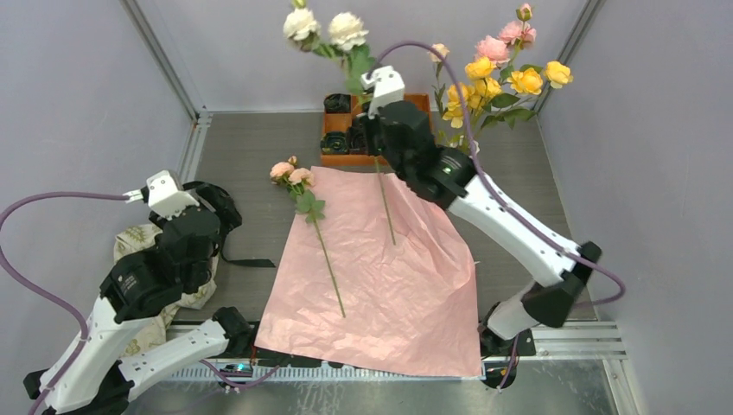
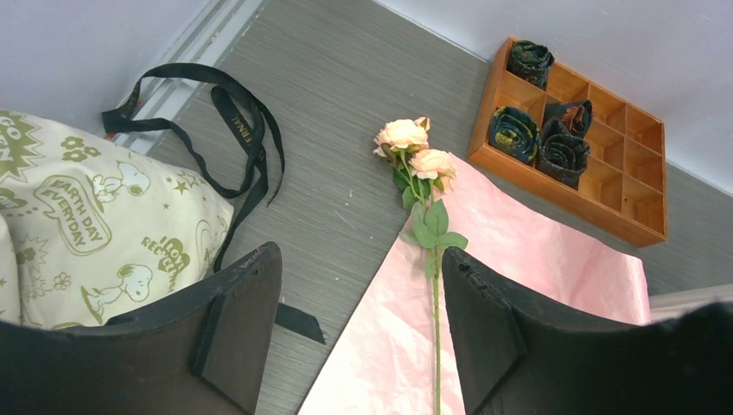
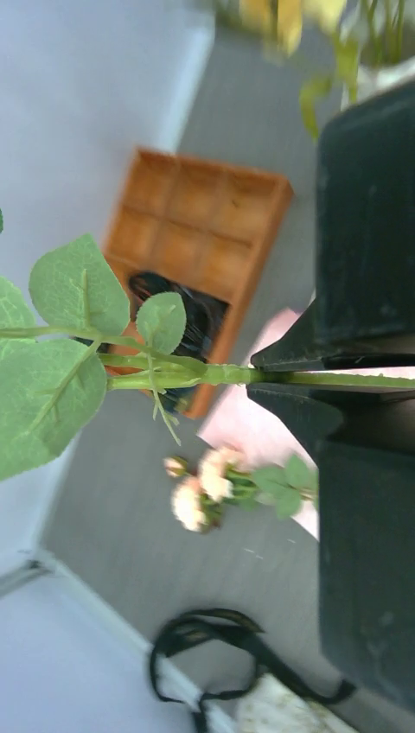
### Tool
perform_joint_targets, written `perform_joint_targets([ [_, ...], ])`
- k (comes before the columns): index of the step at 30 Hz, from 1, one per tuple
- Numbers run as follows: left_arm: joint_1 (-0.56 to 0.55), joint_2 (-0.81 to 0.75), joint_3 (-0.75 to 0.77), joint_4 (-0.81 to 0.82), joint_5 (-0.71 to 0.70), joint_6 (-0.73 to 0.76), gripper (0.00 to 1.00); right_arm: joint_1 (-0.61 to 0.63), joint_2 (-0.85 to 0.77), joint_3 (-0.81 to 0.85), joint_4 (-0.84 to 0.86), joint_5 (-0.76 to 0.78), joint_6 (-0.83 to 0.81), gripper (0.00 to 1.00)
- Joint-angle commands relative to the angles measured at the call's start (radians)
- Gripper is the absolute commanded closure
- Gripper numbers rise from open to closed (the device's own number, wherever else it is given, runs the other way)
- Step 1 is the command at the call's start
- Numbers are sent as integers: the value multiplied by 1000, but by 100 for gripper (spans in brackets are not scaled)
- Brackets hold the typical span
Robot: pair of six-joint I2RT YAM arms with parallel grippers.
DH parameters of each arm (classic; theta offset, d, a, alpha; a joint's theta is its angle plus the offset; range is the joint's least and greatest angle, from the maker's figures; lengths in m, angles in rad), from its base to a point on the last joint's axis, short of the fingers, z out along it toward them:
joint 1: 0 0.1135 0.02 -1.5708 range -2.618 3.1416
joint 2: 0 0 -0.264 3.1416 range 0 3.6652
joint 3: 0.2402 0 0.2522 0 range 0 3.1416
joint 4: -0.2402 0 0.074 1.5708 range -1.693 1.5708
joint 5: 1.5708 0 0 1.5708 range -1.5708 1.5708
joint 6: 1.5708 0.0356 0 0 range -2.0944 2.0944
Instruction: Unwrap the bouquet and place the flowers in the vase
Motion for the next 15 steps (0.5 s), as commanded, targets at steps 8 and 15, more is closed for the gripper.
perform_joint_targets([
  [8, 1, 86, -6, 111, 58, -4, 32, 1, -444, -418, 930, 292, -464, 99],
  [15, 1, 134, -6, 151, 99, 1, 32, -7, -405, -439, 1249, 333, -763, 99],
])
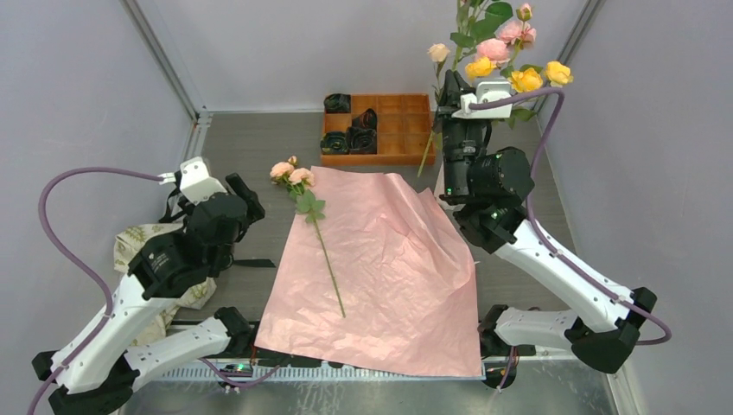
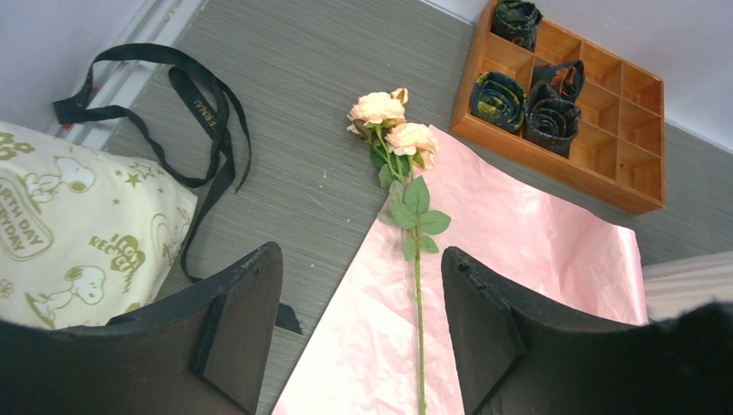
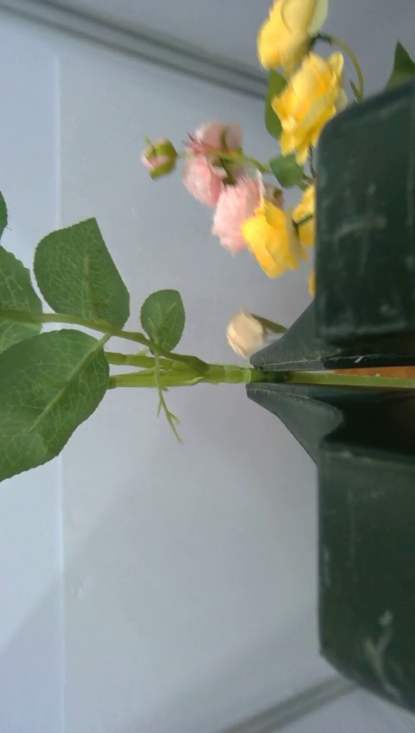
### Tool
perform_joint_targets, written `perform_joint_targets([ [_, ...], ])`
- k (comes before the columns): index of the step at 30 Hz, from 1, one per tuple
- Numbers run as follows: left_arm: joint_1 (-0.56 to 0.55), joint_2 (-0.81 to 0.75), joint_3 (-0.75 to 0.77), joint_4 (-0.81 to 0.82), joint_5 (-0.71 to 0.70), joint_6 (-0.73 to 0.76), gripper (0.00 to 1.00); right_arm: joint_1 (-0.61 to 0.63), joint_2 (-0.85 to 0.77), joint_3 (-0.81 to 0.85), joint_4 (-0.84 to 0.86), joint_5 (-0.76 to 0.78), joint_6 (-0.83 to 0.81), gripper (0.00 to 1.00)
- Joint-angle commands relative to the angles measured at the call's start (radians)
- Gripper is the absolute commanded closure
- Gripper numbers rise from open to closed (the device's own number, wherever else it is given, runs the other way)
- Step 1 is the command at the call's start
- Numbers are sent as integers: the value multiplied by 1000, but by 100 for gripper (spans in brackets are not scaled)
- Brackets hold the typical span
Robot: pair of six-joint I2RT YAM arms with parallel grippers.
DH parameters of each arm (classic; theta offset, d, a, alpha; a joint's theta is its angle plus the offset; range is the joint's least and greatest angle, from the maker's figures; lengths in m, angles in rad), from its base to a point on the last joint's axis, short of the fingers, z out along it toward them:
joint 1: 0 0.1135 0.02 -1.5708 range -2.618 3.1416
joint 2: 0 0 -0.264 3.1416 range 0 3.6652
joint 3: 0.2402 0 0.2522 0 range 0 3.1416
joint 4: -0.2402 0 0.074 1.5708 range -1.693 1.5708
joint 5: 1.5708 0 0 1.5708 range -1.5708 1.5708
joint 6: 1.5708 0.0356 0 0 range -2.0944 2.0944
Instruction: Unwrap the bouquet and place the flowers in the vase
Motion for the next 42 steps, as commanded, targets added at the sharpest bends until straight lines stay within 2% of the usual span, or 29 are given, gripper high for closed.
perform_joint_targets([
  [1, 1, 21, 1, 77, 22, 1, 32, -16, 46, 7, 320, 38, -265, 99],
  [5, 0, 39, 2, 85, 38, 3, 33, -78, 89, 43, 356, 26, -331, 99],
  [8, 1, 45, 0, 90, 44, 3, 33, -152, 102, 46, 366, 13, -319, 99],
  [14, 1, 51, -4, 93, 53, 2, 33, -311, 88, 21, 326, -1, -191, 99],
  [18, 0, 51, -9, 94, 53, -3, 33, -374, 62, -3, 279, -17, -105, 99],
  [42, 1, 52, -23, 96, 70, -13, 34, -398, 68, -263, 434, 25, 58, 99],
])
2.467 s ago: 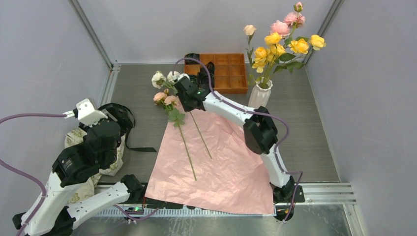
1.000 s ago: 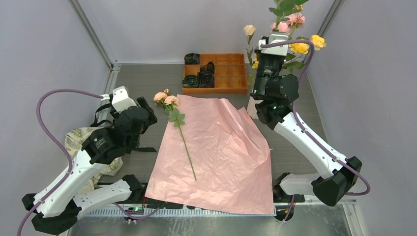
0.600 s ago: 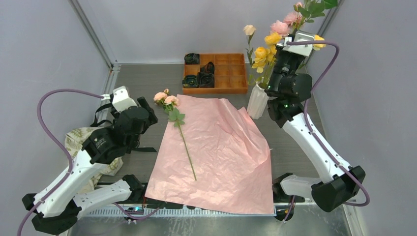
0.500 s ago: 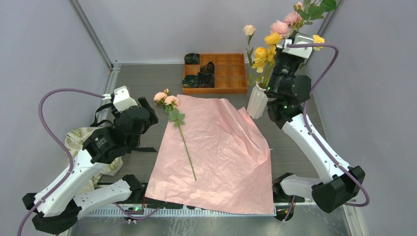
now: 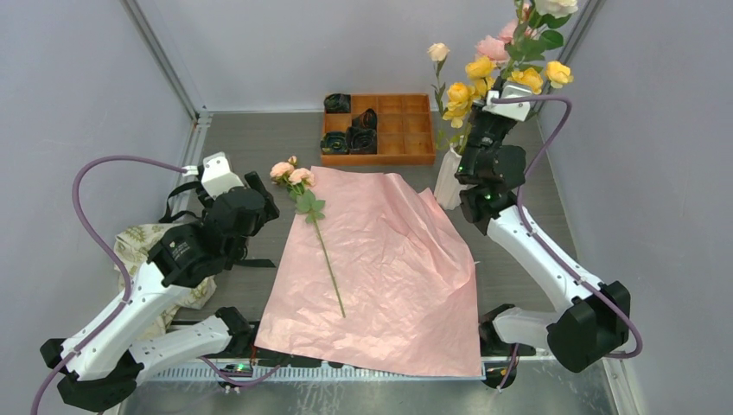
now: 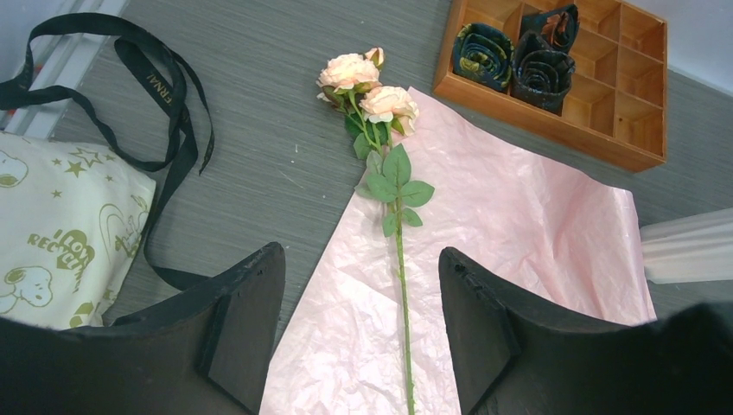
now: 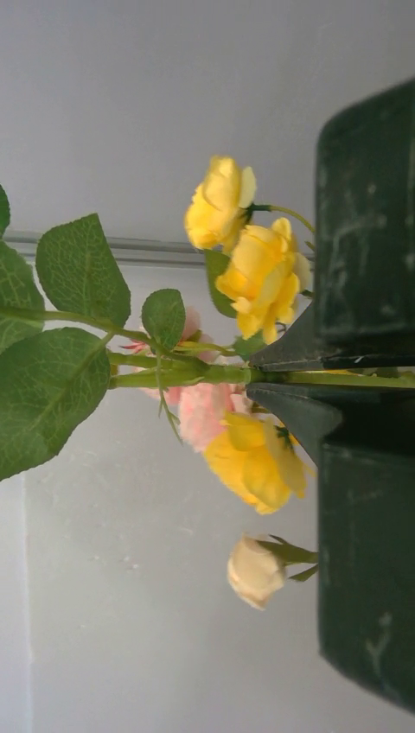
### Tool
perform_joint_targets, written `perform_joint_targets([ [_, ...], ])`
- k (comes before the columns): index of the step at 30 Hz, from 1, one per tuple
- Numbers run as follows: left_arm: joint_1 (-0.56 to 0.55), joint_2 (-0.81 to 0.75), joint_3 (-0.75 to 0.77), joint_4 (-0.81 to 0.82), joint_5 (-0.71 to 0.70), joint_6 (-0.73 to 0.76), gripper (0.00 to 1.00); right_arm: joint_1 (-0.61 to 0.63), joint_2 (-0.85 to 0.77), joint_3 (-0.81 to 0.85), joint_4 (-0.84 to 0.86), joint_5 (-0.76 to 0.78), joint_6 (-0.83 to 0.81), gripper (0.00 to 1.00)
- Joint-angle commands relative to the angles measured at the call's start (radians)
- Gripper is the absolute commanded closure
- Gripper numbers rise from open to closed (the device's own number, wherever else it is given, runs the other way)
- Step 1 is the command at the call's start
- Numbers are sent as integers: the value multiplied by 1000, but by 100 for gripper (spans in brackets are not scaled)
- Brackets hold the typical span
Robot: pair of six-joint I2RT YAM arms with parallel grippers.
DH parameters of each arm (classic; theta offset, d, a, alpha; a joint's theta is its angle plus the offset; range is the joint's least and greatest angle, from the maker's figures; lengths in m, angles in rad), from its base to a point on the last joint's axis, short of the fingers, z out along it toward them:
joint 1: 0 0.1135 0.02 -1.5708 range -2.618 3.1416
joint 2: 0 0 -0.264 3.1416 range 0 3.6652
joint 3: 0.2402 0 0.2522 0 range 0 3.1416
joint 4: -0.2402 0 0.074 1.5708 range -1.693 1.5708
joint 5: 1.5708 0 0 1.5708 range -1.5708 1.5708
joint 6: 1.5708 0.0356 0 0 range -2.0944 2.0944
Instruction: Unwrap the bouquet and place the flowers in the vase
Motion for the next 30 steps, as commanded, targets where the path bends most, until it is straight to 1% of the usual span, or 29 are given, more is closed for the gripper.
perform_joint_targets([
  [1, 1, -10, -1, 46, -12, -12, 34, -1, -8, -36, 56, 19, 52, 99],
  [7, 1, -3, -9, 59, -6, -12, 34, -2, -53, -112, 40, 32, 106, 99],
  [18, 1, 14, -16, 73, 13, -12, 34, 0, -143, -248, -80, 40, 261, 99],
  [24, 1, 24, -18, 79, 23, -12, 34, 0, -150, -294, -142, 38, 325, 99],
  [30, 1, 30, -25, 90, 31, -13, 34, 0, -132, -321, -191, 38, 362, 96],
])
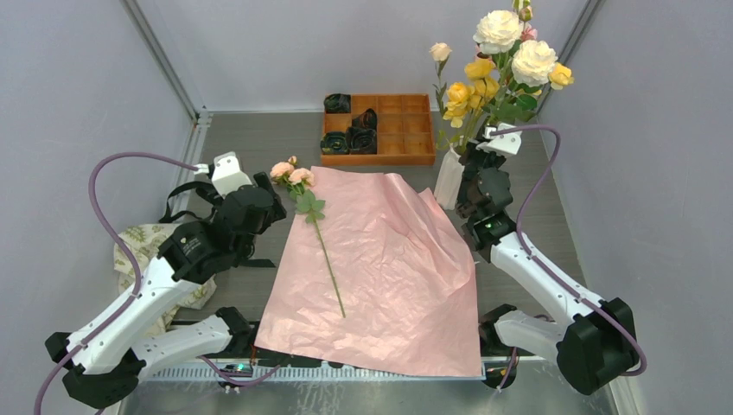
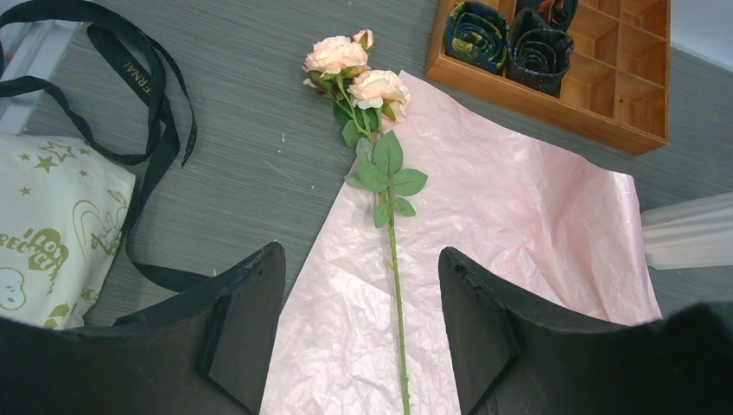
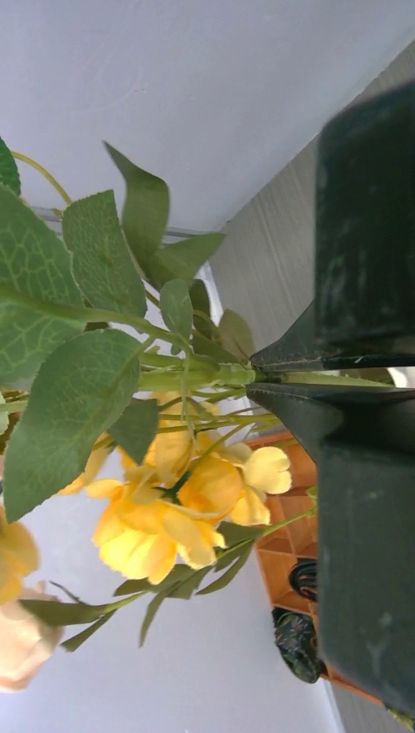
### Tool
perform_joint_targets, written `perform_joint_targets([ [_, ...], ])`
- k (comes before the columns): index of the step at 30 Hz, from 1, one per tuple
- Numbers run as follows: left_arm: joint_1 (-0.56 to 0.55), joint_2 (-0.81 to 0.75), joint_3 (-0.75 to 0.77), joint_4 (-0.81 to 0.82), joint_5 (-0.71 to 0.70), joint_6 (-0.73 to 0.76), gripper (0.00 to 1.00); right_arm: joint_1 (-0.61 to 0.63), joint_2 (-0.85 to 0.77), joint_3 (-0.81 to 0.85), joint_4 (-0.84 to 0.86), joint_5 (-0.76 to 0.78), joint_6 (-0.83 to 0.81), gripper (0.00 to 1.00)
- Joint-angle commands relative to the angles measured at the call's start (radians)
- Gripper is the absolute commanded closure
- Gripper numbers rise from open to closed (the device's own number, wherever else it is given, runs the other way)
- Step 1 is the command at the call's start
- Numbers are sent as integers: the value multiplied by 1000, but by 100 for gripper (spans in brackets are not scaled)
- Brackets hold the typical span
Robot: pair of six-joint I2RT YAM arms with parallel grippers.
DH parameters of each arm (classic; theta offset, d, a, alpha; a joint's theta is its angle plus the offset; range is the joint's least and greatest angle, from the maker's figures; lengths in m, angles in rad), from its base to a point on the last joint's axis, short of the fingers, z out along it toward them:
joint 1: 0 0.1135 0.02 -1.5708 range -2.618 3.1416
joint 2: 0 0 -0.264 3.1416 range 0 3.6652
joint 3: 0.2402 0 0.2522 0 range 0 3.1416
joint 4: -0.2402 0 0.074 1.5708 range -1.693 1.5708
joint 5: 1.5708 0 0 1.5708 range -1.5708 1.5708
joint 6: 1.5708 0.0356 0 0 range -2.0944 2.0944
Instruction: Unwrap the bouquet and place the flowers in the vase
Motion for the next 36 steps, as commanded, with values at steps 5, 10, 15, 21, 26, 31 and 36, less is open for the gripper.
perform_joint_targets([
  [5, 0, 10, -3, 63, 4, -11, 34, 1, 3, -29, -46, 13, 73, 92],
  [10, 1, 17, -6, 71, 9, -11, 34, 1, -15, -41, -132, -23, 136, 83],
  [15, 0, 32, -8, 82, 24, -11, 34, 9, -34, -54, -174, -39, 206, 63],
  [21, 1, 40, -14, 88, 32, -11, 34, 14, -67, -56, -215, -27, 219, 41],
  [26, 1, 43, -23, 97, 44, -15, 34, 14, -99, -49, -267, -35, 242, 32],
  [31, 1, 56, -30, 108, 58, -17, 34, 16, -125, -27, -337, -54, 284, 30],
  [36, 1, 75, -34, 122, 81, -19, 34, 16, -150, -17, -406, -84, 328, 29],
])
